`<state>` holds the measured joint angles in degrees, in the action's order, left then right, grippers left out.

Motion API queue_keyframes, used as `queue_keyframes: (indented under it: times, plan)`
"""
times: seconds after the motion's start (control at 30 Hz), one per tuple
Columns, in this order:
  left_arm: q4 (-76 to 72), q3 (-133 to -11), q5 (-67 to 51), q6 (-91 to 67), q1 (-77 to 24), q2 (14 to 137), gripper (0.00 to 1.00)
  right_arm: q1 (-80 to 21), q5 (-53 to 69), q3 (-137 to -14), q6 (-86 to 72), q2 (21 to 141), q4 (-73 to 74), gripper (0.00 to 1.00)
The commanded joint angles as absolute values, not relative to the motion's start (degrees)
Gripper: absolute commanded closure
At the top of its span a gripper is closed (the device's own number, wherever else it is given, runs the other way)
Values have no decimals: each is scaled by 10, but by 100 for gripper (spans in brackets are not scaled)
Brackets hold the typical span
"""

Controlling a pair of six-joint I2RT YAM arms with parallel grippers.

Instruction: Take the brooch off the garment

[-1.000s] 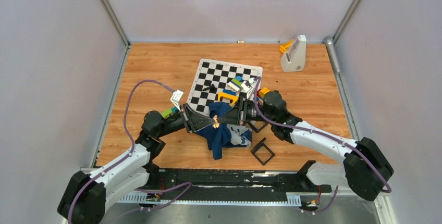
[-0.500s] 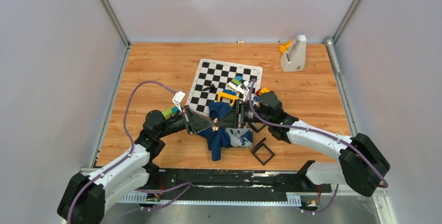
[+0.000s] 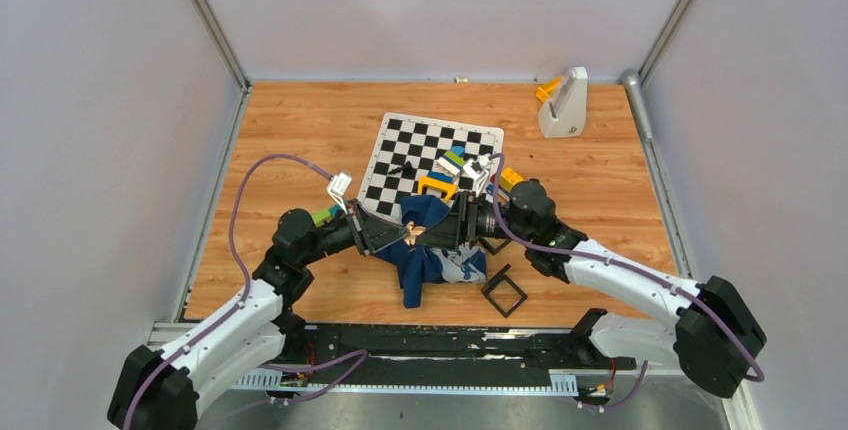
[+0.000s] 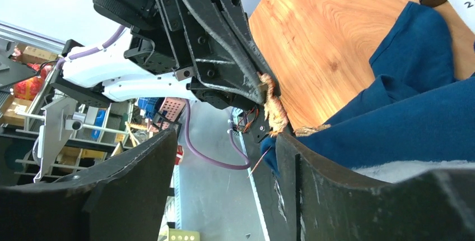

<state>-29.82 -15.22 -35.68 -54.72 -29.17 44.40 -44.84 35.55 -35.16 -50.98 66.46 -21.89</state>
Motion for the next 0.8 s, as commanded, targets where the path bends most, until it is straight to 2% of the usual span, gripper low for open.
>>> queue_keyframes:
  times: [0.0, 0.2, 0.33, 0.57, 0.77]
  plan:
    - [-187, -205, -303, -475, -291, 413, 100, -451, 318, -344, -477, 630, -201, 33]
    - [114, -319, -203, -371, -291, 401, 100, -451, 292, -316, -459, 637, -199, 33]
    - [326, -402, -55, -280, -291, 432, 100, -451, 270, -305, -449, 633, -189, 33]
    - [420, -514, 198, -232, -294, 464, 100, -451, 245, -320, -432, 629, -153, 34]
    - [448, -569, 271, -214, -294, 478, 100, -451, 233, -342, -406, 628, -122, 35]
